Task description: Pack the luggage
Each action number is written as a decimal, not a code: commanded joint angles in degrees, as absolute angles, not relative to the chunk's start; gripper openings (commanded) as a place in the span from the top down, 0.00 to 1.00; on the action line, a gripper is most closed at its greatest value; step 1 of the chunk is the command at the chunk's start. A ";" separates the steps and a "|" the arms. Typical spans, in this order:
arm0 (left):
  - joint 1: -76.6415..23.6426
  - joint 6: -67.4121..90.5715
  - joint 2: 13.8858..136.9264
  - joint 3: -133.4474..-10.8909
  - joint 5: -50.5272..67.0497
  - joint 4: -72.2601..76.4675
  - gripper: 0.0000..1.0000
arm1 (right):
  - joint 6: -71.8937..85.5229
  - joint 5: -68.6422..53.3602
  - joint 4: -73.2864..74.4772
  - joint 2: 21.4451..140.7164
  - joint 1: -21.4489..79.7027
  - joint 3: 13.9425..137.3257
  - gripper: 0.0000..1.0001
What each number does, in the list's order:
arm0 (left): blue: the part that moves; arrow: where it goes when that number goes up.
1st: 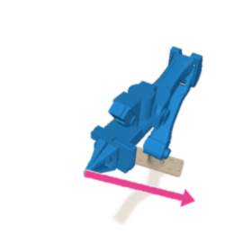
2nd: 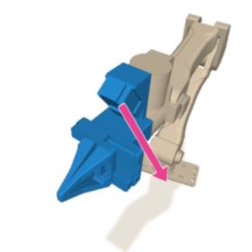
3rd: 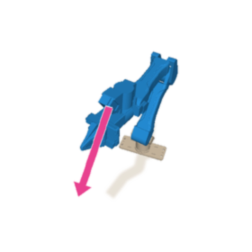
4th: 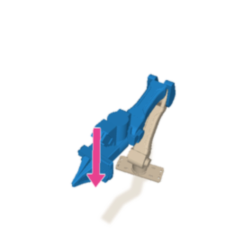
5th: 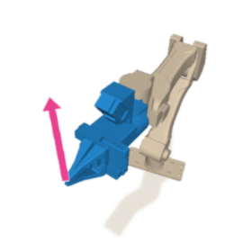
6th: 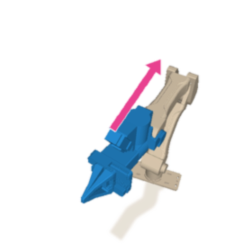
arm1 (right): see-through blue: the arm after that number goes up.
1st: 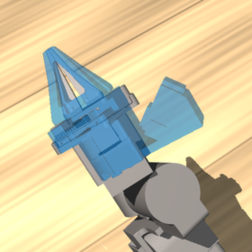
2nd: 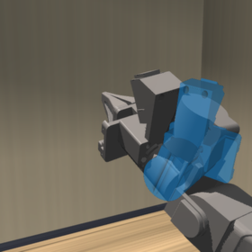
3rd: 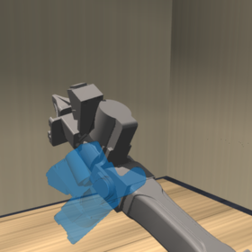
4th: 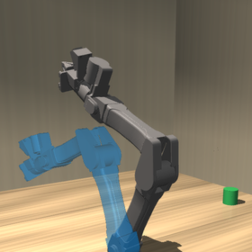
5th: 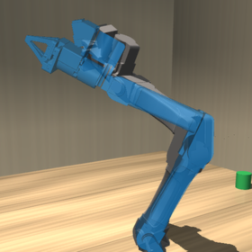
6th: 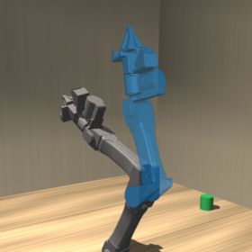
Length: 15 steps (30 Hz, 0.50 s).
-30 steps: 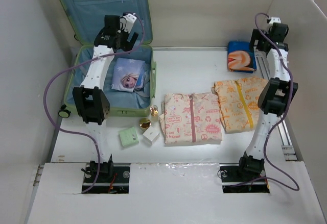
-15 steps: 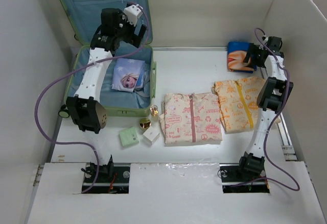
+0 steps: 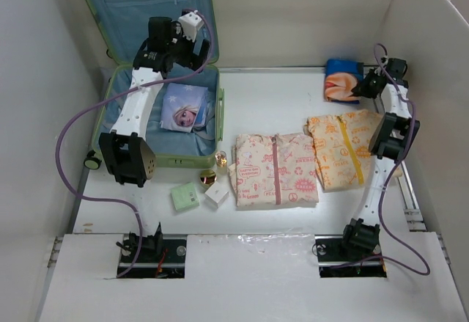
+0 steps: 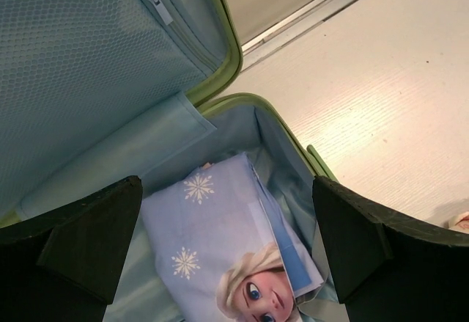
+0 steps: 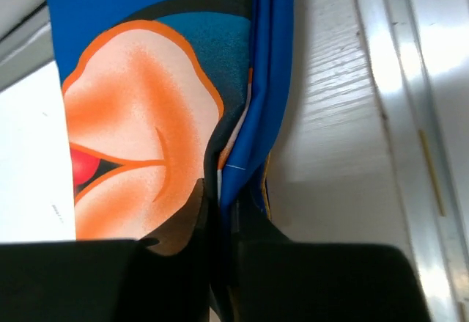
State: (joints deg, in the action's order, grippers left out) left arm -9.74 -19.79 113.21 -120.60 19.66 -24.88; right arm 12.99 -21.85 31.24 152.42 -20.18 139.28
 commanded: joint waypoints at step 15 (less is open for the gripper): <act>-9.67 -16.18 110.84 -121.64 26.80 -26.80 0.00 | 9.39 -33.32 22.87 131.49 -9.50 105.05 0.84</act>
State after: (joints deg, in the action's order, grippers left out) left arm -9.74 -17.61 113.21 -120.60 23.92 -26.11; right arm 10.46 -30.26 24.73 134.96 -12.45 108.92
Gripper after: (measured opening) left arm 0.997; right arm 0.210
